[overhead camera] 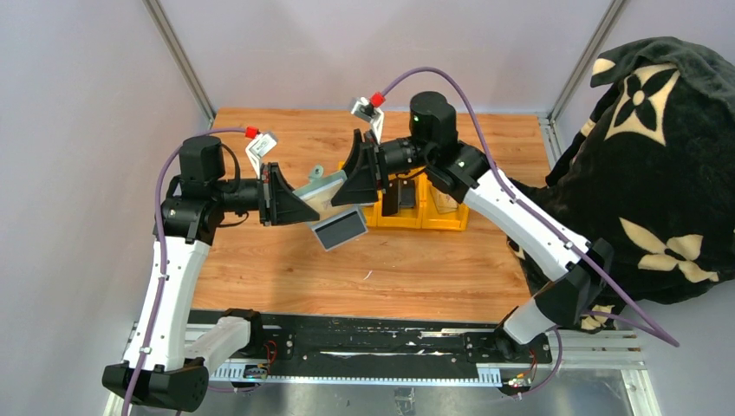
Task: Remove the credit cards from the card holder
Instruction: Remove the credit card from the card holder.
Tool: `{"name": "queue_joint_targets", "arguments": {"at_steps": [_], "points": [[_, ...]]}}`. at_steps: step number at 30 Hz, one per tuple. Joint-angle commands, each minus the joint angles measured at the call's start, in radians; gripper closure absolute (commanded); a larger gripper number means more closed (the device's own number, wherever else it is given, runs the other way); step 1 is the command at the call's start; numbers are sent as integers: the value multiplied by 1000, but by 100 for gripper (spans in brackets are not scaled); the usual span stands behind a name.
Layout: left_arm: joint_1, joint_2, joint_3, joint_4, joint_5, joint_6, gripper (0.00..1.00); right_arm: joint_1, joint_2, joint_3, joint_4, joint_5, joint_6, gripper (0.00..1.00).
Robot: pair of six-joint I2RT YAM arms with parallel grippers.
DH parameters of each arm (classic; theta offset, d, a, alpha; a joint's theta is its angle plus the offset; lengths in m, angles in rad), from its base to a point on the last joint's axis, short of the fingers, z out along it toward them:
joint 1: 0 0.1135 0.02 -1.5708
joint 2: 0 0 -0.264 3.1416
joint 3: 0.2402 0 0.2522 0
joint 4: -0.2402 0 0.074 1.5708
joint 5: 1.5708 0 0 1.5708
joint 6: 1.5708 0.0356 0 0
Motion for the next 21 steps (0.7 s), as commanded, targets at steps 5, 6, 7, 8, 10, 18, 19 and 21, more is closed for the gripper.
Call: {"name": "queue_joint_targets", "arguments": {"at_steps": [5, 6, 7, 8, 10, 18, 19, 21], "points": [[-4, -15, 14, 10, 41, -21, 100, 60, 163, 317, -587, 16, -394, 77], [-4, -15, 16, 10, 40, -22, 100, 64, 175, 342, -608, 18, -409, 86], [-4, -16, 19, 10, 35, -22, 100, 69, 187, 371, -631, 21, -428, 95], [-4, -16, 21, 10, 28, -20, 91, 71, 190, 382, -643, 25, -433, 100], [-4, -15, 26, 9, 18, -18, 60, 71, 186, 401, -626, 41, -415, 100], [-4, -35, 14, 0, 4, 22, 5, 70, -3, 92, 125, 62, 32, 100], [-5, -39, 10, -1, 4, 28, 4, 70, -16, 61, 186, 65, 100, 100], [-4, -46, 3, -1, 5, 36, 2, 70, -26, 32, 293, 77, 170, 100]]}}
